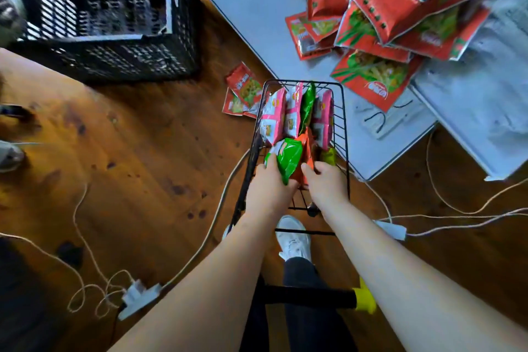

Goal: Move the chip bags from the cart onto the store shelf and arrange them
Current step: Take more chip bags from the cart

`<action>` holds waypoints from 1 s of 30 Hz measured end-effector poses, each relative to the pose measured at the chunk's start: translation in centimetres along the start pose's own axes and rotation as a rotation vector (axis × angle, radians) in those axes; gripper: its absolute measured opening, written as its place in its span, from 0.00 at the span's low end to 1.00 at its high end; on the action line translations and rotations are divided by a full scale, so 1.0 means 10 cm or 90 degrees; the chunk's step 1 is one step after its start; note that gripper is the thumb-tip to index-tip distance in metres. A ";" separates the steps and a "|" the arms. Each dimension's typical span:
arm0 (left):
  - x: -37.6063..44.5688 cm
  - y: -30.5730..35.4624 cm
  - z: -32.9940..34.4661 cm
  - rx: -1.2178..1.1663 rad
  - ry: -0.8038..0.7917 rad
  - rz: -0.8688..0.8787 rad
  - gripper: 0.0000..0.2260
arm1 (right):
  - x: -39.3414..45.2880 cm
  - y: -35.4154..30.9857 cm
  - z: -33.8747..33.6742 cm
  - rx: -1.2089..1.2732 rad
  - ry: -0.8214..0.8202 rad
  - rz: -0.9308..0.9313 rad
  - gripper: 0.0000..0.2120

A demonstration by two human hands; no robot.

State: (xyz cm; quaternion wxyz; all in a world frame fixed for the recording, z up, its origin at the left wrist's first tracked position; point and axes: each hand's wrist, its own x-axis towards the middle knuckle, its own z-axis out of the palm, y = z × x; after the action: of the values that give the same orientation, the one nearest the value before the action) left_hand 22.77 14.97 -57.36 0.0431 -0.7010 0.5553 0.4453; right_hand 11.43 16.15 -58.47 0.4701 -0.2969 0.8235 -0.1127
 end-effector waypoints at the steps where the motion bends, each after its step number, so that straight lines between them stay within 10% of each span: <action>1: 0.01 -0.01 0.03 0.012 0.014 -0.001 0.32 | -0.01 0.01 0.00 -0.002 0.000 -0.002 0.17; 13: -0.08 -0.02 -0.19 0.099 0.108 0.042 0.20 | -0.26 0.05 -0.08 -0.029 -0.023 0.020 0.15; 18: -0.64 0.12 -0.75 0.087 0.099 0.042 0.16 | -0.72 -0.27 -0.41 -0.005 -0.022 -0.003 0.34; 26: -2.03 0.76 -2.01 -0.029 -0.095 0.207 0.16 | -2.34 -0.93 -1.69 -0.070 -0.069 -0.163 0.50; 30: -2.84 1.24 -2.38 -0.181 -0.207 0.206 0.16 | -3.21 -1.00 -2.54 -0.078 -0.131 -0.144 0.39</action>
State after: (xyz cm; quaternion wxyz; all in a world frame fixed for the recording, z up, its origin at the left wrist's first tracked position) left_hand 26.71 18.07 -18.63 -0.0389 -0.5213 0.5778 0.6268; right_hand 6.18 24.95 -17.61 0.5170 -0.4261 0.7376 -0.0834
